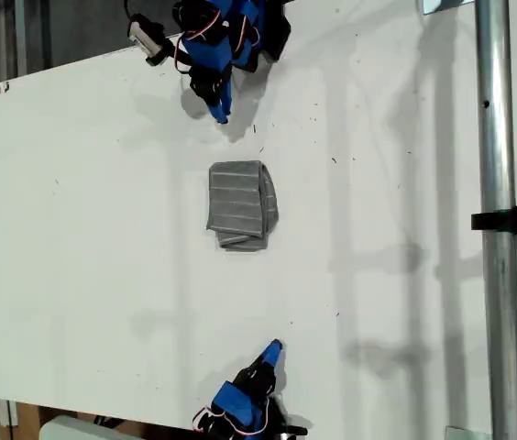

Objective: Grasp corners of a towel and fold twice.

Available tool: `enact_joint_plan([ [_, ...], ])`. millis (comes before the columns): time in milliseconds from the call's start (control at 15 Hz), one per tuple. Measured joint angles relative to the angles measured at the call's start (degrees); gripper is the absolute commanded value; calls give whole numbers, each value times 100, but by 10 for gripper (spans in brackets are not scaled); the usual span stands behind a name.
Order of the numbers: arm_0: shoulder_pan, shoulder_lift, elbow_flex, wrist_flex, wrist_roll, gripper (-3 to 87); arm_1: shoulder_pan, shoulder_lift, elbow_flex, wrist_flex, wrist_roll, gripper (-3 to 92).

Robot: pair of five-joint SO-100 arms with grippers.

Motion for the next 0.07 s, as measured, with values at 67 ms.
enact_joint_plan([
  [67,0,0,0,0,0,31,18,9,0,0,0,86],
])
